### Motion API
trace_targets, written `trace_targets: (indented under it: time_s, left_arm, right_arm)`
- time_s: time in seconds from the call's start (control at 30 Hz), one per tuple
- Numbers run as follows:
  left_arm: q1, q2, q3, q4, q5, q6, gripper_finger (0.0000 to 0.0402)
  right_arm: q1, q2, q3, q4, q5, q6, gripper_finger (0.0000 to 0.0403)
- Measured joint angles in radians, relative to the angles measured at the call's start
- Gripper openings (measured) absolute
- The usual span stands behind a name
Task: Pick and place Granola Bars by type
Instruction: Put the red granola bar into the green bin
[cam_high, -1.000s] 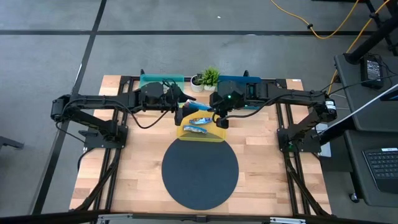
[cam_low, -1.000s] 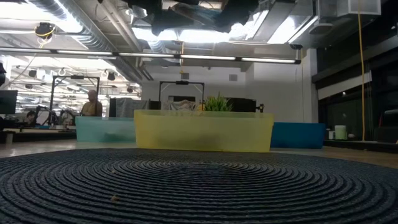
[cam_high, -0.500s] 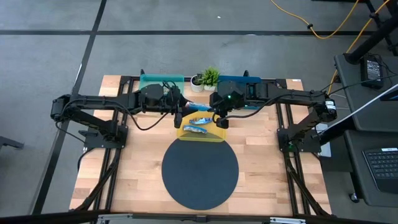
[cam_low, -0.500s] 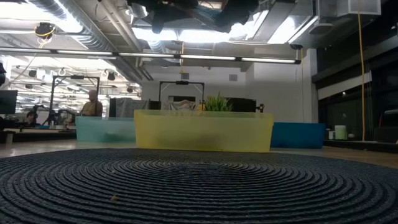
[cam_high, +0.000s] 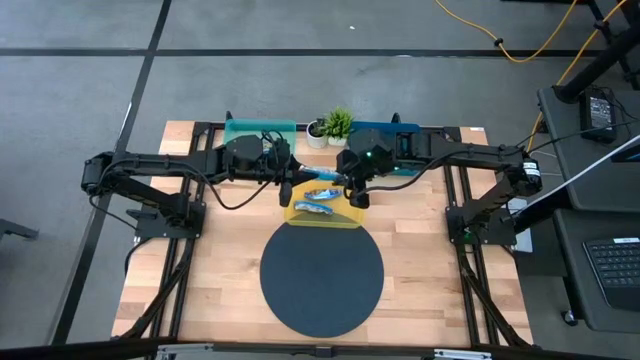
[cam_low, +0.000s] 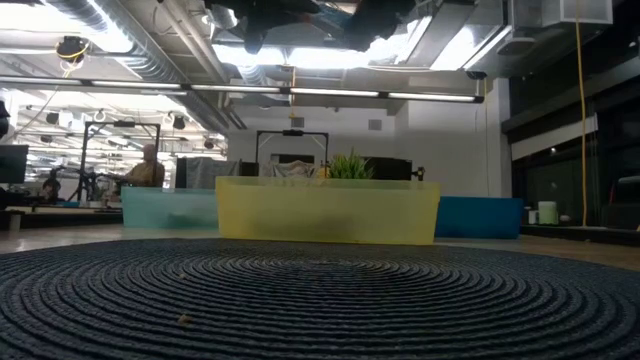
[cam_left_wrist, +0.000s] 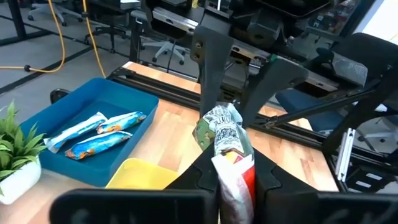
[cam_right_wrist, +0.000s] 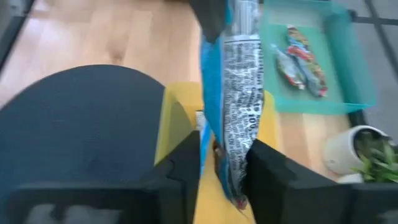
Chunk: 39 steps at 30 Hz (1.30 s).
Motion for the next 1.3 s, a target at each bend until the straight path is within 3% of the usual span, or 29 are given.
trace_targets:
  time_s: [0.27, 0.4, 0.6, 0.7, 0.9, 1.1, 1.3]
  left_arm:
    - [0.0, -0.001, 0.0, -0.018, 0.009, -0.01, 0.0014]
    - [0.0, -0.001, 0.0, -0.045, 0.009, -0.011, 0.0016]
    - [0.0, -0.042, -0.001, -0.103, 0.052, -0.024, 0.0019]
    - [0.0, -0.106, 0.025, -0.21, 0.08, -0.021, 0.0014]
    - [-0.02, -0.238, 0.062, -0.413, -0.007, -0.024, 0.0019]
    - [-0.046, -0.323, 0.064, -0.507, -0.098, -0.066, 0.0017]
    - [-0.048, -0.372, 0.064, -0.532, -0.112, -0.073, 0.0017]
  right_arm:
    - [0.001, -0.006, 0.107, -0.118, -0.057, 0.009, 0.0206]
    - [0.002, -0.019, 0.193, -0.281, 0.076, 0.034, 0.0232]
    - [0.001, -0.068, 0.232, -0.462, 0.305, 0.06, 0.0227]
    - [0.001, -0.095, 0.23, -0.51, 0.375, 0.091, 0.0219]
    - [0.001, -0.154, 0.151, -0.511, 0.398, 0.156, 0.0214]
    - [0.001, -0.221, -0.002, -0.445, 0.396, 0.195, 0.0213]
    - [0.004, -0.283, -0.127, -0.371, 0.374, 0.267, 0.0213]
